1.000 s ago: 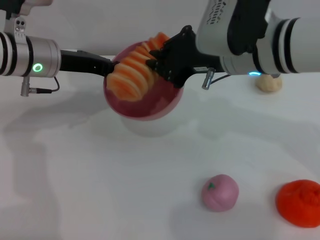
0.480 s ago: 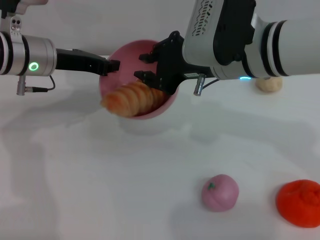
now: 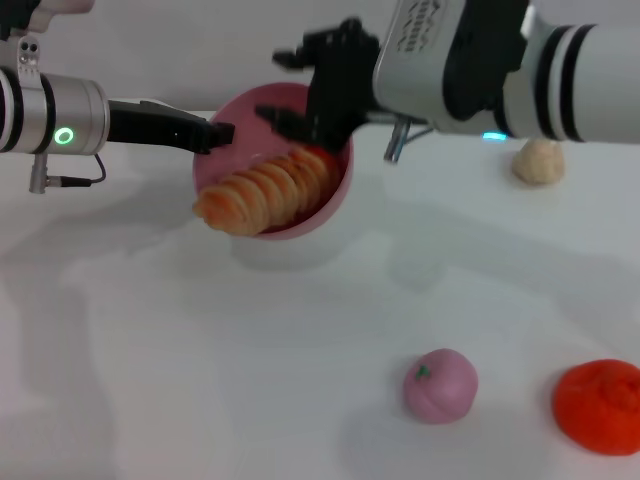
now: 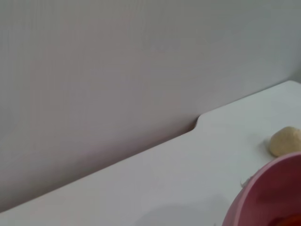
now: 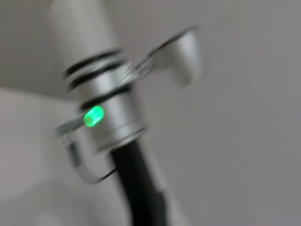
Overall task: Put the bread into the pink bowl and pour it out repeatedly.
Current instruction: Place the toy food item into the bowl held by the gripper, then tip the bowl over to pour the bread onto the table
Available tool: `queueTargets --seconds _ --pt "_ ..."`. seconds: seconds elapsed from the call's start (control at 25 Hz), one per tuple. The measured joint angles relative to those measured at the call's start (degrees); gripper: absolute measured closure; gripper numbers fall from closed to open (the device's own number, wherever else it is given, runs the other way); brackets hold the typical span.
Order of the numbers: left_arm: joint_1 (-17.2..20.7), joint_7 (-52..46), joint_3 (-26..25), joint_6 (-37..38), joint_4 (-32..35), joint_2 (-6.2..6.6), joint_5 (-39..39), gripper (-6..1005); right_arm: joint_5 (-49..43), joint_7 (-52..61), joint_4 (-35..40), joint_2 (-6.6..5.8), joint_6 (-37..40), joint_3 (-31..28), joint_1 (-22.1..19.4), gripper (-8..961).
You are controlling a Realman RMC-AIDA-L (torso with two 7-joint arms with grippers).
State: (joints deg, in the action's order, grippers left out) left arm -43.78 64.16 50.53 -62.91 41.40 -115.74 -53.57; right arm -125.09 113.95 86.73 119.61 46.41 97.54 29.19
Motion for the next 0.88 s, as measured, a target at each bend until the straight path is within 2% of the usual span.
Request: queueTargets --seconds 0.12,0.24,0.36,0.48,0.6,0.72,0.88 --pt "0.01 0.00 0.00 0.02 -0.03 -0.06 0.66 965 2.83 -1.76 2.60 0.15 -6.13 0.62 -2.72 448" --pt "0.02 0.08 0.00 0.13 -0.04 -0.48 1.01 966 12.21 -7.11 3.52 0.16 -11.48 0.27 -5.19 449" --pt "0.06 0.25 0.00 0.16 -0.01 -0.99 1.02 966 28.35 -18.31 3.38 -0.09 -14.95 -0.20 -8.06 451" --pt "0.10 0.36 0.04 0.23 0.05 -1.40 1.02 966 47.20 -34.69 2.45 -0.26 -14.62 -0.67 -11.49 451" --pt "0.01 0.37 0.18 0.25 0.03 -1.53 1.02 966 71.08 -55.07 -1.25 -0.31 -7.84 -1.98 -15.26 451" --pt "-0.22 0.39 0.25 0.25 -0.03 -1.76 1.01 966 90.58 -71.44 -8.95 -0.33 6.40 -3.82 -17.91 451" --pt "-0.39 0.41 1.29 0.20 -0.07 -2.00 0.45 966 102.03 -80.42 -18.12 -0.33 19.81 -6.31 -19.68 451"
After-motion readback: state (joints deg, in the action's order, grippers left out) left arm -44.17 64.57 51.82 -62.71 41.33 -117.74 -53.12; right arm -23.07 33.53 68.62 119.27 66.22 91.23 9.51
